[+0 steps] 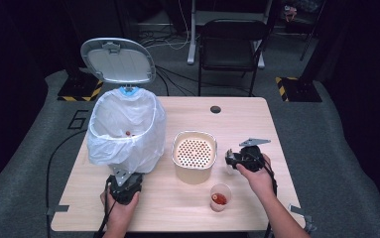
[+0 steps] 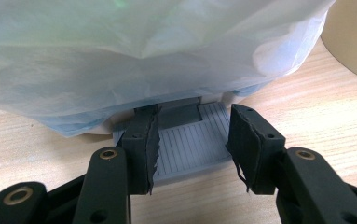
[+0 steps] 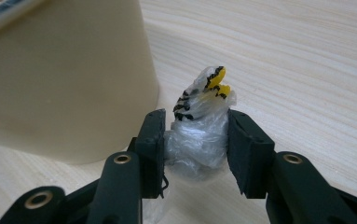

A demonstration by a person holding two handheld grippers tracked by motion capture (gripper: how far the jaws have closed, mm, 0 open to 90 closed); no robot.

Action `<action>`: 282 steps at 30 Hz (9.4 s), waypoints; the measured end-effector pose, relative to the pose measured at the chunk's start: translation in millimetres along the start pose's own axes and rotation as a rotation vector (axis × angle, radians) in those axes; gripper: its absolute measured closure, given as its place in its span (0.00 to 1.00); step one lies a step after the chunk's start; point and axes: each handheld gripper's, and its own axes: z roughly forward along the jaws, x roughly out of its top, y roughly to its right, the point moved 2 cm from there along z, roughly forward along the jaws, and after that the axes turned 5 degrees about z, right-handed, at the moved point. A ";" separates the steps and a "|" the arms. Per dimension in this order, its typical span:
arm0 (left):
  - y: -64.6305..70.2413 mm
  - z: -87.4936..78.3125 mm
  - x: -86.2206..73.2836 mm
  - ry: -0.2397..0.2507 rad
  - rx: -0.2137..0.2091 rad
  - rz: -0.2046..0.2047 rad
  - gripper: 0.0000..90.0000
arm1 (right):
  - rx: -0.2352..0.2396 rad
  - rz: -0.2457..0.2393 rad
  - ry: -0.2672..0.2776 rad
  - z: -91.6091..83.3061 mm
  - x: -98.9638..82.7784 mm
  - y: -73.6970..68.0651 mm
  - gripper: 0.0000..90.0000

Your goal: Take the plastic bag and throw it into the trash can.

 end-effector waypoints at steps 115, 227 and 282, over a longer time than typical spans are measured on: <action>0.8 0.9 0.2 0.012 0.006 -0.012 0.59 | 0.374 -0.437 0.152 -82.5 206.3 -211.3 0.69; -0.2 0.0 0.0 0.001 -0.004 0.002 0.59 | 0.153 -0.270 0.255 -125.2 70.1 -66.8 0.50; -0.9 -0.1 -0.2 0.000 -0.002 0.006 0.59 | 0.282 -0.334 0.038 -42.5 -66.2 -90.4 0.11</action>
